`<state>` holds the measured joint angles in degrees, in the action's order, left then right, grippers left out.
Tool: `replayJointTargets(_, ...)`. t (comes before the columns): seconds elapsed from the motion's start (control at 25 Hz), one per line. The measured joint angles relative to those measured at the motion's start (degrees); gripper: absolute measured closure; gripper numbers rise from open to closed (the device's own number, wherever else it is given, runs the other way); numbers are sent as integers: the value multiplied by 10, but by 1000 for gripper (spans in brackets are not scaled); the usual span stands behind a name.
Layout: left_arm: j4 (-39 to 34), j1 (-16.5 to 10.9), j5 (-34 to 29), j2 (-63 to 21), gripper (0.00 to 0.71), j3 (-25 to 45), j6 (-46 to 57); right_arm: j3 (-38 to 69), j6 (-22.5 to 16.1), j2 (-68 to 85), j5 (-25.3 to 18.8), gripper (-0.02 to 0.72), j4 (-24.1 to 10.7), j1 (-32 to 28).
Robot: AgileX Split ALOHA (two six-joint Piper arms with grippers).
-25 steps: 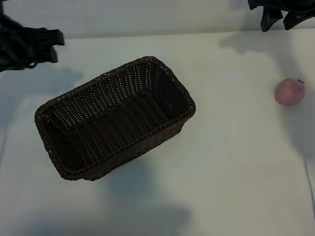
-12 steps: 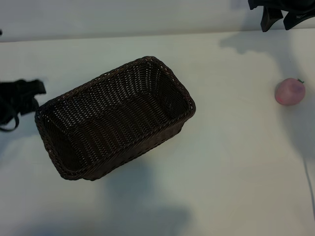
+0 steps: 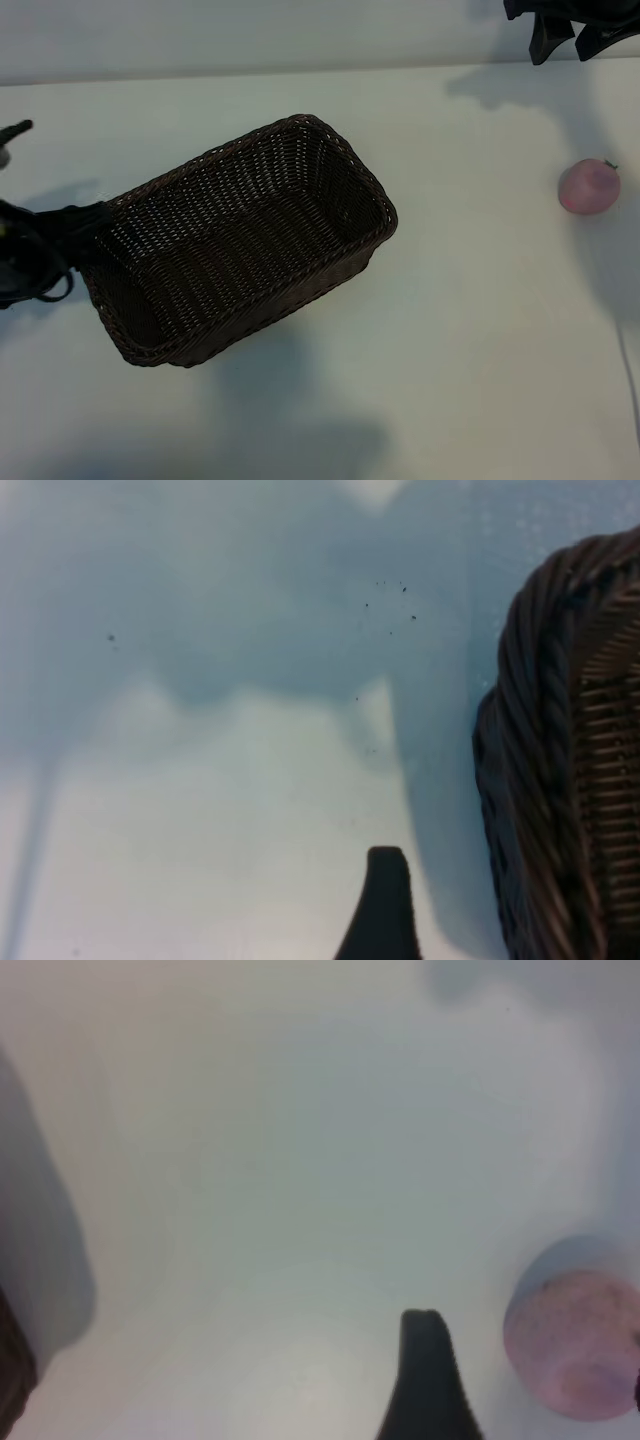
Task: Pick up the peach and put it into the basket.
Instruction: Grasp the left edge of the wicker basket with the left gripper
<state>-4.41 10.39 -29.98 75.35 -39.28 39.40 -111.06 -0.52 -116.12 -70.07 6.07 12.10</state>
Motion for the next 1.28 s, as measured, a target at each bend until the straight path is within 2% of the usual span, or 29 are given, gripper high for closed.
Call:
replayJointTargets(0.44, 56, 0, 80, 109, 121, 0, -27, 0, 5, 0, 0, 219, 0, 0)
replayJointTargets(0.72, 60, 0, 99, 153, 121, 0, -29, 0, 5, 0, 0, 219, 0, 0)
replayJointTargets(1.28, 62, 0, 121, 167, 121, 1, -30, 0, 5, 0, 0, 219, 0, 0)
